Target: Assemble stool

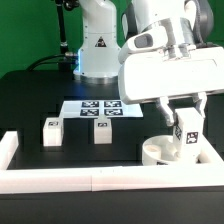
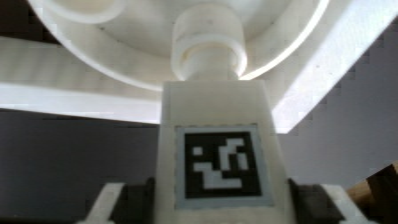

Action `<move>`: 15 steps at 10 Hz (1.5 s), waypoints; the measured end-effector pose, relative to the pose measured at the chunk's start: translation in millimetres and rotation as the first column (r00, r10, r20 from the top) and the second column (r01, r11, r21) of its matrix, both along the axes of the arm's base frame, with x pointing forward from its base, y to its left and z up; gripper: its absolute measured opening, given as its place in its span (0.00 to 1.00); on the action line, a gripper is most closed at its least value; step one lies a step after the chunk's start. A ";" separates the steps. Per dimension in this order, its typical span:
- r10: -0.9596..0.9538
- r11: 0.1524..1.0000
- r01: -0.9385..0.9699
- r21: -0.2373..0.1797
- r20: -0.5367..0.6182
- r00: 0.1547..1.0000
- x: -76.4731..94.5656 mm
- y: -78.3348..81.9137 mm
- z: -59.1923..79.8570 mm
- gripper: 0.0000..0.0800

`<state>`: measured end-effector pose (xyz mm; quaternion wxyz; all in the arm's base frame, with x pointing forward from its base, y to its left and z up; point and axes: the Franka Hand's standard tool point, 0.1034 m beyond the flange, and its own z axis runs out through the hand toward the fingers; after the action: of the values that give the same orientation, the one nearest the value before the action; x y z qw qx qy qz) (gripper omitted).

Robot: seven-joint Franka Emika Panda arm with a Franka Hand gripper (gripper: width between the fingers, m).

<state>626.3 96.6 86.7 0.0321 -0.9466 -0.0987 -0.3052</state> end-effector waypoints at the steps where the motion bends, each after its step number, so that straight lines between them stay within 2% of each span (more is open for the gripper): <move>1: 0.000 1.000 0.000 0.000 -0.002 1.000 -0.3 0.0 -0.4 0.52; 2: 0.000 1.000 0.000 0.000 -0.002 1.000 -0.3 0.0 -0.5 0.68; 3: 0.000 1.000 0.000 0.000 -0.002 1.000 -0.3 0.0 -0.5 0.78; 12: 0.000 1.000 0.000 0.000 -0.003 1.000 -0.4 0.1 -0.6 0.81; 13: -0.021 1.000 0.022 0.014 -0.021 1.000 -1.4 1.0 -1.5 0.81; 14: -0.099 0.993 0.105 0.060 -0.104 0.990 -3.2 6.8 1.1 0.81; 15: -0.130 0.986 0.146 0.087 -0.165 0.978 0.4 13.8 10.3 0.81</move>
Offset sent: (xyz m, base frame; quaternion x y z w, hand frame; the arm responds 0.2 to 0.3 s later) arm 0.0000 0.0000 0.0000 0.0000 0.0000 0.0000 1.0000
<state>626.6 110.3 97.0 0.0651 -0.9697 -0.0147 -0.2348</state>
